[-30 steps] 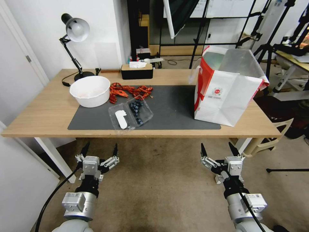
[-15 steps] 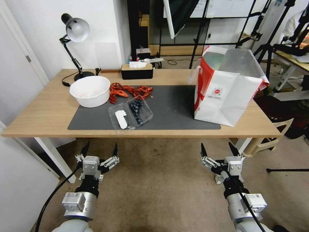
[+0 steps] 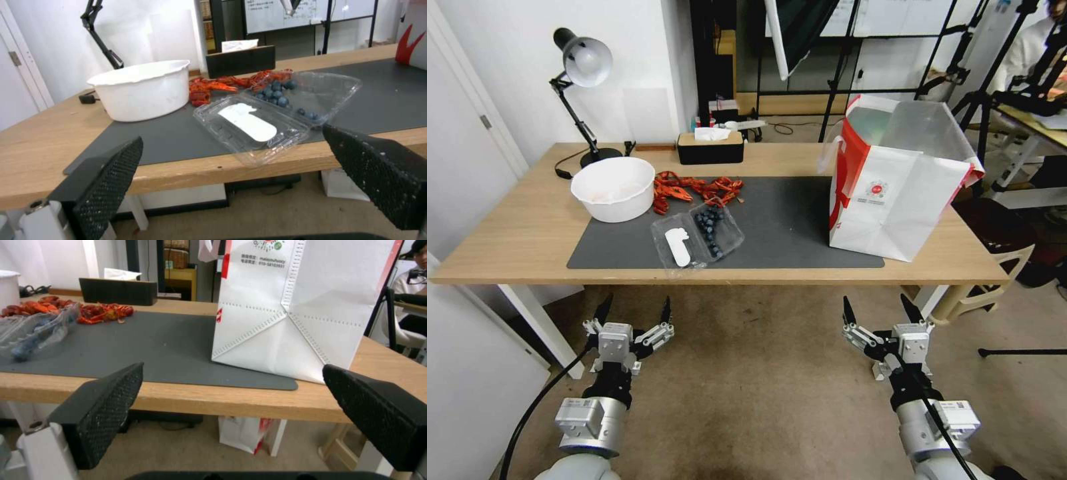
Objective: Close the takeout container lid, then place the container into the takeout bag.
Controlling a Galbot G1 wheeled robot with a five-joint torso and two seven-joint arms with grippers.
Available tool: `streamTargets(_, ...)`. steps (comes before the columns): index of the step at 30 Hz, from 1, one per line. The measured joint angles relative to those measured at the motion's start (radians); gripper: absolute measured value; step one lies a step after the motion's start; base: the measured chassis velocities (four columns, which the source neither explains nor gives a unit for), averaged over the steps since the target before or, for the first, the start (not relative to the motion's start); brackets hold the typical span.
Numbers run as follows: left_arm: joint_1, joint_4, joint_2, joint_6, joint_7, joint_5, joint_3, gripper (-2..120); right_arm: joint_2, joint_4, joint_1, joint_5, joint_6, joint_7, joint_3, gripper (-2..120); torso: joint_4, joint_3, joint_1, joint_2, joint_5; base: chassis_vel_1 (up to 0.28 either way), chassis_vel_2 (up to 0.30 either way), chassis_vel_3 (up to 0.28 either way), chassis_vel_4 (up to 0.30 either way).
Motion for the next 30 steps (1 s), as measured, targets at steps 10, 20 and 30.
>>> streamTargets(10, -0.013, 0.006, 0.008, 0.009, 0.002, -0.024, 0.010, 100, -0.004, -0.039, 0.051, -0.013, -0.037, -0.038, -0.043, 100, 0.0000, 0.000, 0.000, 0.000, 0.0000, 0.000, 0.000, 0.000, 0.000)
streamTargets(20, -0.170, 0.090, 0.100, 0.134, 0.049, -0.292, 0.140, 100, -0.022, -0.215, 0.310, -0.056, -0.204, -0.219, -0.231, 100, -0.0001, 0.000, 0.000, 0.000, -0.0006, 0.000, 0.000, 0.000, 0.000)
streamTargets(30, -0.184, 0.104, 0.107, 0.139, 0.054, -0.312, 0.146, 100, -0.023, -0.223, 0.325, -0.051, -0.207, -0.224, -0.230, 100, 0.0002, 0.000, 0.000, 0.000, 0.0001, 0.000, 0.000, 0.000, 0.000)
